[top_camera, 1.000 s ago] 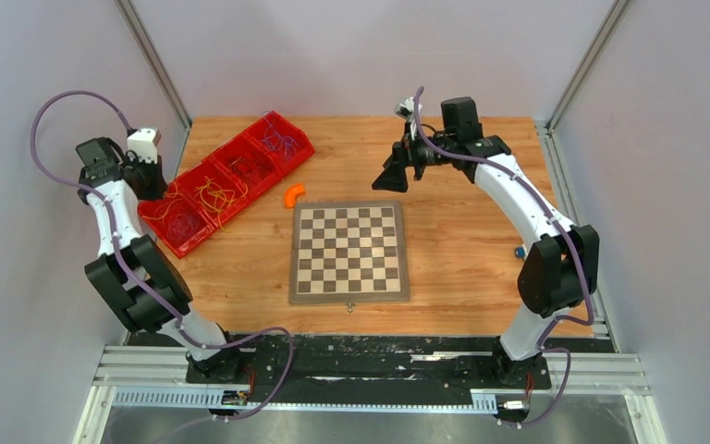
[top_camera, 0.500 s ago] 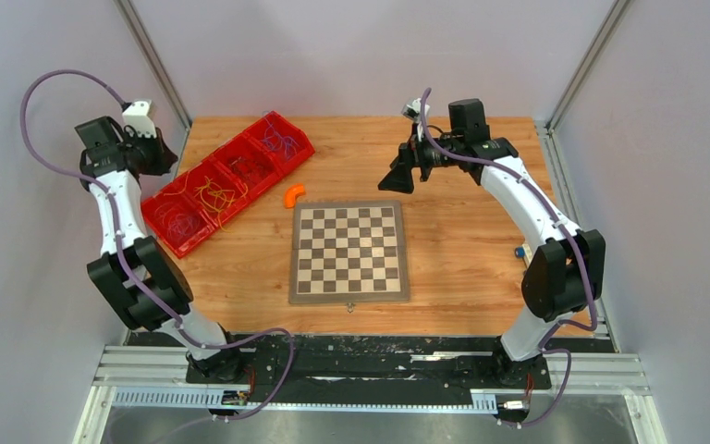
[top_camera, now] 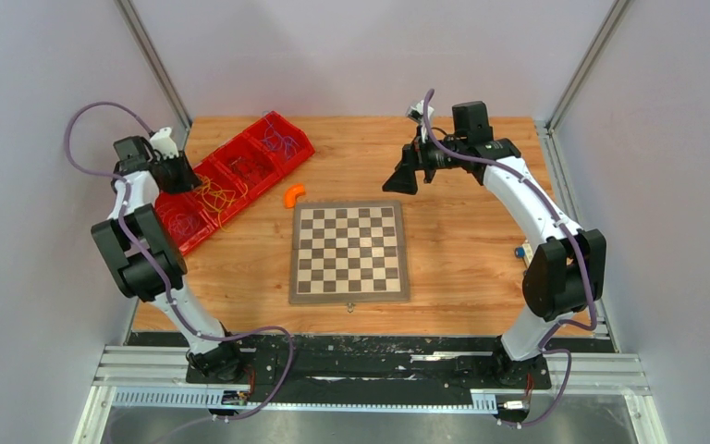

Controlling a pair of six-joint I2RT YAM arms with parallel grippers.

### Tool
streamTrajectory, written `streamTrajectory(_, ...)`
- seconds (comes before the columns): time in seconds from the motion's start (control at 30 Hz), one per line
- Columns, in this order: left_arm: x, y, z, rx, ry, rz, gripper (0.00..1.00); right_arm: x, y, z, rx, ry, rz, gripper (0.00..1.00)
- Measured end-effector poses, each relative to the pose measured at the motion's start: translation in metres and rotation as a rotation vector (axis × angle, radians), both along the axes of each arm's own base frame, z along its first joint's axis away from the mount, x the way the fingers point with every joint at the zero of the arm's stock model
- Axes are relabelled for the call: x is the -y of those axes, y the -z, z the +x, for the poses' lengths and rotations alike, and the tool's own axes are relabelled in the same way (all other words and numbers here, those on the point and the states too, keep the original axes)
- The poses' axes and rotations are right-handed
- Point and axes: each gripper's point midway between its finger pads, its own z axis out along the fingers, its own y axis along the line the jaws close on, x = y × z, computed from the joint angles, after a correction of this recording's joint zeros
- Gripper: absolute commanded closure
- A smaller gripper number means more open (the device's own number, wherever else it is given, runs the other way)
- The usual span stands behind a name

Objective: Untangle the cables

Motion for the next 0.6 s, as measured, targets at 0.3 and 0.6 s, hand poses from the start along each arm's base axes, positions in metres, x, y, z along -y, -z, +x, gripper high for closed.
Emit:
streamTrajectory(0.3, 0.009, -0.015, 0.001, -0.018, 0.021, 0.005, 0.24, 0.001, 0.002, -0.002, -0.013, 0.000, -0.006, 0.00)
streamTrajectory(0.6, -0.010, -0.052, -0.032, -0.017, -0.039, 0.049, 0.00, 0.002, 0.003, -0.002, -0.016, 0.004, -0.010, 0.00)
